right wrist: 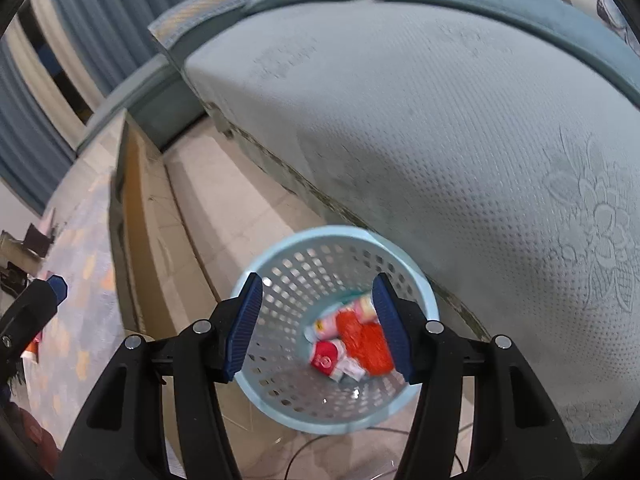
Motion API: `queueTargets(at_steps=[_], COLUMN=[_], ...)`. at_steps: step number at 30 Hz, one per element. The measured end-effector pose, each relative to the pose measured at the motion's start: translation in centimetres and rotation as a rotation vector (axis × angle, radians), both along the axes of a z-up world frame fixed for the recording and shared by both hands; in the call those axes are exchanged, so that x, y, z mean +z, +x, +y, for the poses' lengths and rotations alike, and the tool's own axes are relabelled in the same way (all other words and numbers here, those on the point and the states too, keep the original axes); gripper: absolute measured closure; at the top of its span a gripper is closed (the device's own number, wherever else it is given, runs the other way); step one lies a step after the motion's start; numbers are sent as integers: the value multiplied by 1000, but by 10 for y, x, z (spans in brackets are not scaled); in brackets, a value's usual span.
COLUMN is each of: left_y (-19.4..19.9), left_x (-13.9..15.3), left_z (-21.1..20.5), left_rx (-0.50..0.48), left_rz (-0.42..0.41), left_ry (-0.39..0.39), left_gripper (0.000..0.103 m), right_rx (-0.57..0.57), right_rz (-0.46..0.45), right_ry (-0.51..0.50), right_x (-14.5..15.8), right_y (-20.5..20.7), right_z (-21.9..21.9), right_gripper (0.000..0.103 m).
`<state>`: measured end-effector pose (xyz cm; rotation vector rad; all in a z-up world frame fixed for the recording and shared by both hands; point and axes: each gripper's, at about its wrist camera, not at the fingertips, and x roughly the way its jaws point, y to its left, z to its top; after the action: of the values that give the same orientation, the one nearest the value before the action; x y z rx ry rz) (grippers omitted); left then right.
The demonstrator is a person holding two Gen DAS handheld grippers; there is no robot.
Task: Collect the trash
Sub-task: 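Carry the clear bottle and red bag over the wastebasket and release both, then move both open tools back over the table, then grasp the orange paper cup with the left tool while the right tool grasps the white milk carton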
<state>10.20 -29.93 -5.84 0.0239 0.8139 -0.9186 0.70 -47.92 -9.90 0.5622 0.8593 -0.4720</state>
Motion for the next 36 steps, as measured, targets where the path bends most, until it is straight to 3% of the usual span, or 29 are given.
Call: queueTargets(at_steps=[7,13,20,27,31,36], left_y=[1,5,34,84,117,148], left_x=[36,49,57,48,20,-18], left_z=[68,183,322,427,457,463], left_rx=[65,262,522,680,712,726], left_rz=[-88,-186,-216,-130,-52,12], left_ry=[-60,-73,-11,39,46,91], left_gripper=[27,17,17,12,12,12], right_rx=[87,191,361,539,657,800], right_rz=[-159,-297,-355,-380,-372,-297], right_ry=[-120,-212,-214,-193,-194,-174], right_x=[31,63,92,119,123,96], right_y=[-3,-3,38,110,161,226], right_z=[37,91,183,289,351,420], right_gripper=[49,42,40,39,39,39])
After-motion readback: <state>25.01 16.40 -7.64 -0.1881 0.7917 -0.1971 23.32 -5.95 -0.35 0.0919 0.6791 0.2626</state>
